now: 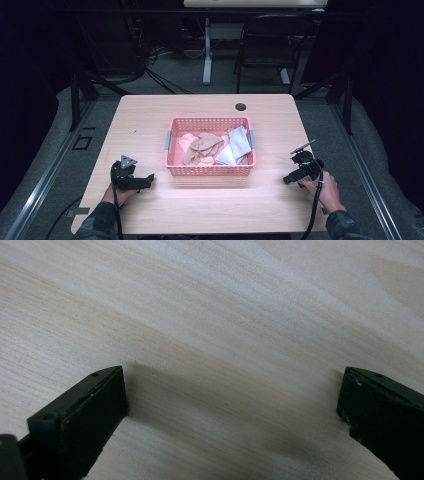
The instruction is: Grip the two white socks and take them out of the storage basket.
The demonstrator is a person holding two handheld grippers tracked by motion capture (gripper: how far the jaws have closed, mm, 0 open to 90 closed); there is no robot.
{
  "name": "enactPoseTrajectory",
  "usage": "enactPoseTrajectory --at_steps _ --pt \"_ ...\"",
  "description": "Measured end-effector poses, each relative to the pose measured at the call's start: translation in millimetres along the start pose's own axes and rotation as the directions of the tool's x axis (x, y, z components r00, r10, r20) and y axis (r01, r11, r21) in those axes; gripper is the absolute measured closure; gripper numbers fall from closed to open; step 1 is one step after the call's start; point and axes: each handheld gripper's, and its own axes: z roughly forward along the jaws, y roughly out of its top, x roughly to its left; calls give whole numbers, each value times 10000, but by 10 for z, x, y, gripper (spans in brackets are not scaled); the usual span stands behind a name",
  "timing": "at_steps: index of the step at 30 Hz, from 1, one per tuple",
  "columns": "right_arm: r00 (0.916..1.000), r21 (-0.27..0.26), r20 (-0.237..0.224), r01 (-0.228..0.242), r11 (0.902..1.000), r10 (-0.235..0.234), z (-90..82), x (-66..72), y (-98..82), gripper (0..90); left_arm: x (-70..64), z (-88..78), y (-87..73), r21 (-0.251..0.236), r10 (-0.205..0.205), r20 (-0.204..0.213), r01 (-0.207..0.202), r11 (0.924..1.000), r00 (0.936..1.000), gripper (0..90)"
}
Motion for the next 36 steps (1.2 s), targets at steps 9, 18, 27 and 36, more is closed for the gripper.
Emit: enactPoseTrajectory --at_steps 9,18,27,36 --pt "9999 -134 -66 -101 9999 100 6 10 -8 0 0 1 0 -9 20 7 -20 10000 10000 5" --pt "9998 101 32 171 9998 -172 -40 59 60 0 -1 0 -1 -14 19 11 -19 10000 10000 5" --pt "9991 -585 -210 345 9977 -357 -237 135 114 0 -1 1 1 -10 81 34 -81 10000 10000 5" --pt "9965 -1135 -341 715 9910 -758 -462 276 253 0 -2 1 1 -7 66 40 -66 10000 10000 5"
